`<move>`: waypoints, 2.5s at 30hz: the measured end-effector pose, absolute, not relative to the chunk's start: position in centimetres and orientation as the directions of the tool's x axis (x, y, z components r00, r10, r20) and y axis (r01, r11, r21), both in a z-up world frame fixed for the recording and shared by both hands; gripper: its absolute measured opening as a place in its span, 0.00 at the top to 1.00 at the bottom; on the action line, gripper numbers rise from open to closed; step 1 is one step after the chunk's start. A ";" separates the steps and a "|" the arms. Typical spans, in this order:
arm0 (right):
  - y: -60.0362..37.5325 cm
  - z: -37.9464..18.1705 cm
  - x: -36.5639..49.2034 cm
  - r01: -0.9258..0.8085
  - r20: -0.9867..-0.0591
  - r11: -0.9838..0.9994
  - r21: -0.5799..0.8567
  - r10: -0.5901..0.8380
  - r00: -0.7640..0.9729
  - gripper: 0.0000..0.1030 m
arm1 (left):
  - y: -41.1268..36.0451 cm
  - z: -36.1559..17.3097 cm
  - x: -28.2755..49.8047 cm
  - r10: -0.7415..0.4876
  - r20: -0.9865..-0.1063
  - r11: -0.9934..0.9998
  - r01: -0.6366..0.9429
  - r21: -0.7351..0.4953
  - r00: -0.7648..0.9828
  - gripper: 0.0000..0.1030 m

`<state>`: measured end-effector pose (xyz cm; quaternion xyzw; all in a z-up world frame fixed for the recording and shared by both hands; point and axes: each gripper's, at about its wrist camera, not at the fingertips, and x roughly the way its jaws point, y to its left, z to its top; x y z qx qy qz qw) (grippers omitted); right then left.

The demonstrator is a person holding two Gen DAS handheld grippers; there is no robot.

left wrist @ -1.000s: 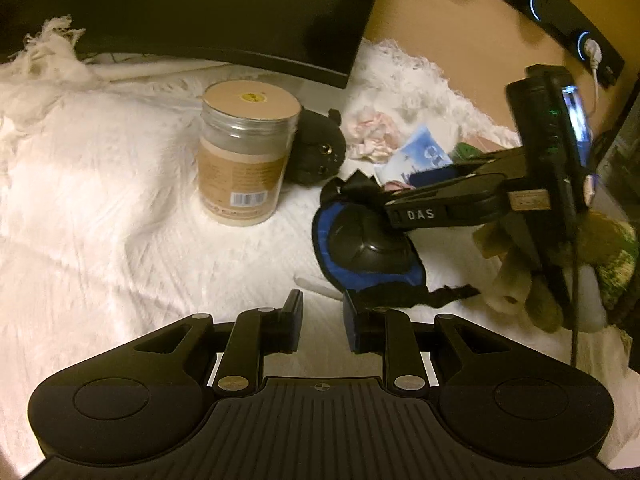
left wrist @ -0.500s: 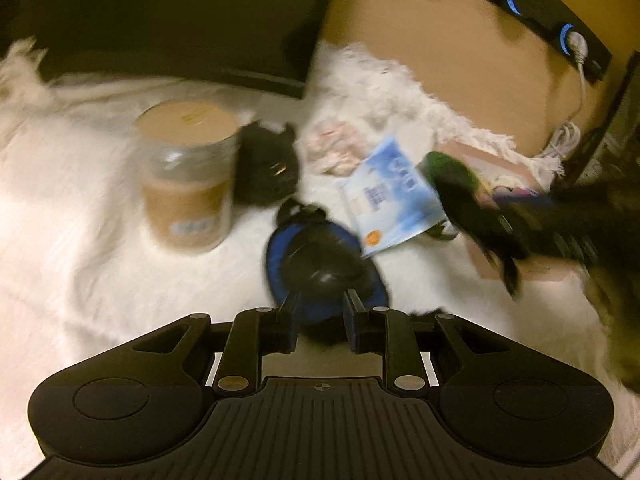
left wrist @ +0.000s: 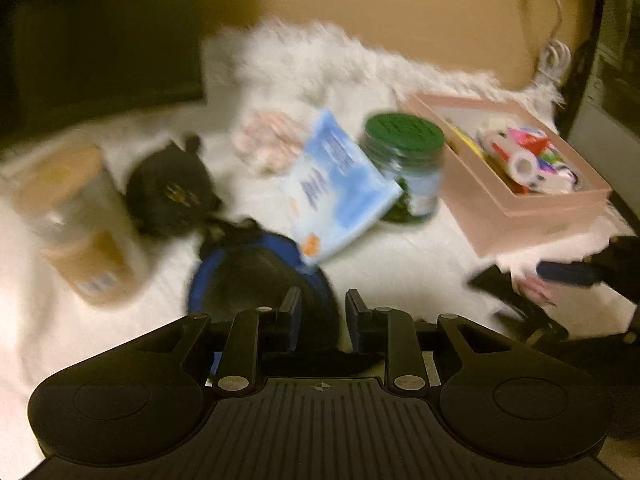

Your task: Organize soft objects

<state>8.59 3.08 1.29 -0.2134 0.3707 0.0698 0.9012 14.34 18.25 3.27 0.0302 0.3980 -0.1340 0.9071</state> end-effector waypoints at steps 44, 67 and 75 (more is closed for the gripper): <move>-1.6 -1.3 7.1 -0.183 -0.690 0.983 0.008 0.138 0.710 0.00 | 21.1 1.0 17.4 -0.112 -0.734 0.990 0.141 -0.022 0.670 0.17; -0.8 3.1 9.6 -0.257 -0.750 0.965 -0.057 0.128 0.649 0.70 | 23.9 4.8 12.9 -0.123 -0.658 0.985 0.170 0.007 0.743 0.88; -1.9 5.2 8.6 -0.259 -0.715 0.964 -0.061 0.139 0.685 0.70 | 27.9 5.4 11.6 -0.112 -0.644 0.977 -0.034 -0.211 0.757 0.84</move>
